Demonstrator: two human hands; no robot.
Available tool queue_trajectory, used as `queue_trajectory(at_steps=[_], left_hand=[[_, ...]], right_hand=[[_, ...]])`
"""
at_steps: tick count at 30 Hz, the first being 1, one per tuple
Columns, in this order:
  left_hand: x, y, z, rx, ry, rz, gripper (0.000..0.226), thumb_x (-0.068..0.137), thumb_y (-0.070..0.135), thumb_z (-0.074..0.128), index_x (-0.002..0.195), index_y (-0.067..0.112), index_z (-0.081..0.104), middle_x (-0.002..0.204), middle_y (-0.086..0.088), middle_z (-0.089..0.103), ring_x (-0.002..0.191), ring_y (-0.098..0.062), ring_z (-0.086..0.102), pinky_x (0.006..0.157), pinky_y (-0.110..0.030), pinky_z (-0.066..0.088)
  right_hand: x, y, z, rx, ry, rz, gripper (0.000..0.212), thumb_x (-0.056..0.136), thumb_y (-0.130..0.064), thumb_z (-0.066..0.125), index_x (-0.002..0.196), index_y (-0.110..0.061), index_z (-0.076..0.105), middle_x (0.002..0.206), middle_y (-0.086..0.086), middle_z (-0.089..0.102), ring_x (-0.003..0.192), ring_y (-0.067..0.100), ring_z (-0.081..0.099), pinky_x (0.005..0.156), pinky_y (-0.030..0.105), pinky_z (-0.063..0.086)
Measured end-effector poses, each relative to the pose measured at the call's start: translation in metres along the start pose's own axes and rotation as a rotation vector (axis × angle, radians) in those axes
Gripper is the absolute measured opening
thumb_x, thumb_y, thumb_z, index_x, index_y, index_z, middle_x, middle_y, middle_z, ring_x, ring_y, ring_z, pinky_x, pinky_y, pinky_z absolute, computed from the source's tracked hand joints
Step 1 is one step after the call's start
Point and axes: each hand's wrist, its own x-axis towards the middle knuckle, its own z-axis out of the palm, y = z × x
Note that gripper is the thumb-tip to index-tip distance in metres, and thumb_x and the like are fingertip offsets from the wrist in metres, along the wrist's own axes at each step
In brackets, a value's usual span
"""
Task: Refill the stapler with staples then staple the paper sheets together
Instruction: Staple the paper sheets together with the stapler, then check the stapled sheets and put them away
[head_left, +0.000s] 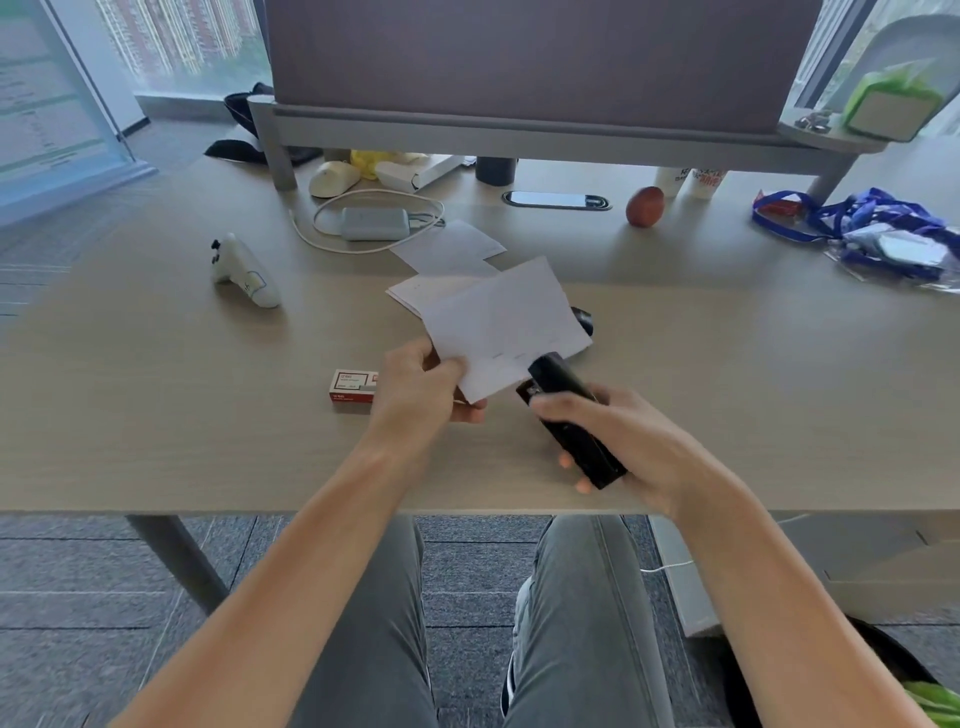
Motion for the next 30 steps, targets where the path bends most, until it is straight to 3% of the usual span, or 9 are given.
queue_trajectory(at_steps=[2,5,9,12,15,19,23,26,30], left_hand=[[0.002,0.004,-0.005,-0.031,-0.005,-0.014,0.022,0.099,0.004,0.050,0.097,0.017,0.068,0.093,-0.012,0.071,0.063,-0.021,0.064,0.055,-0.032,0.057],[0.003,0.009,-0.010,-0.084,-0.017,-0.021,0.026,0.099,0.003,0.048,0.096,0.018,0.069,0.091,-0.010,0.071,0.061,-0.020,0.061,0.053,-0.031,0.056],[0.005,0.011,-0.016,-0.102,-0.023,-0.011,0.022,0.099,0.004,0.049,0.103,0.013,0.069,0.085,-0.008,0.069,0.057,-0.016,0.060,0.049,-0.030,0.054],[0.007,0.011,-0.018,-0.098,-0.032,-0.030,0.019,0.098,0.004,0.051,0.104,0.008,0.069,0.078,-0.009,0.067,0.053,-0.016,0.058,0.046,-0.030,0.052],[0.008,0.011,-0.018,-0.112,-0.039,-0.043,0.017,0.095,0.003,0.054,0.102,0.004,0.069,0.071,-0.010,0.063,0.051,-0.017,0.056,0.044,-0.029,0.050],[0.004,0.012,-0.012,-0.096,-0.082,-0.038,0.018,0.095,0.000,0.054,0.106,0.001,0.067,0.070,-0.008,0.060,0.051,-0.015,0.055,0.044,-0.028,0.049],[-0.001,0.015,0.000,-0.077,-0.112,-0.007,0.033,0.093,-0.001,0.057,0.123,0.011,0.061,0.088,-0.013,0.066,0.054,-0.015,0.056,0.046,-0.030,0.051],[-0.007,0.019,0.010,-0.071,-0.108,0.040,0.050,0.093,0.003,0.061,0.134,0.029,0.053,0.091,-0.012,0.066,0.059,-0.019,0.057,0.050,-0.033,0.052],[-0.024,0.035,0.025,-0.129,-0.157,0.142,0.022,0.102,0.018,0.048,0.112,0.013,0.067,0.074,-0.011,0.064,0.057,-0.023,0.055,0.050,-0.032,0.047]], right_hand=[[0.003,0.000,-0.005,-0.232,0.100,-0.074,0.033,0.079,-0.026,0.082,0.106,-0.018,0.065,0.092,0.005,0.070,0.068,0.016,0.069,0.054,0.025,0.054],[0.011,0.000,-0.007,-0.680,0.320,-0.226,0.022,0.077,-0.026,0.077,0.095,-0.028,0.064,0.086,-0.006,0.067,0.072,0.014,0.062,0.056,0.026,0.044],[0.024,0.001,-0.006,-0.825,0.355,-0.322,0.033,0.079,-0.024,0.071,0.112,-0.032,0.069,0.101,-0.003,0.068,0.094,0.025,0.062,0.077,0.038,0.051],[0.030,0.000,-0.006,-0.930,0.333,-0.395,0.045,0.082,-0.019,0.066,0.125,-0.029,0.066,0.112,0.000,0.067,0.108,0.028,0.059,0.089,0.039,0.047],[0.033,0.003,-0.007,-0.871,0.398,-0.415,0.046,0.081,-0.026,0.071,0.124,-0.026,0.059,0.114,-0.005,0.061,0.113,0.025,0.056,0.086,0.034,0.039],[0.022,0.013,-0.014,-0.629,0.585,-0.652,0.077,0.077,-0.031,0.084,0.144,-0.028,0.046,0.128,-0.008,0.052,0.114,0.009,0.054,0.088,0.027,0.041],[0.011,0.018,-0.025,-0.589,0.574,-0.892,0.035,0.082,-0.022,0.084,0.116,-0.026,0.075,0.128,-0.004,0.059,0.123,0.017,0.053,0.102,0.025,0.042],[-0.001,0.015,-0.031,-0.494,0.578,-0.925,0.011,0.084,-0.023,0.083,0.095,-0.023,0.081,0.117,-0.006,0.070,0.119,0.017,0.056,0.100,0.020,0.039],[-0.023,0.000,-0.046,-0.324,0.593,-0.896,0.002,0.086,-0.027,0.081,0.087,-0.028,0.081,0.096,-0.014,0.074,0.099,0.011,0.061,0.083,0.021,0.042]])
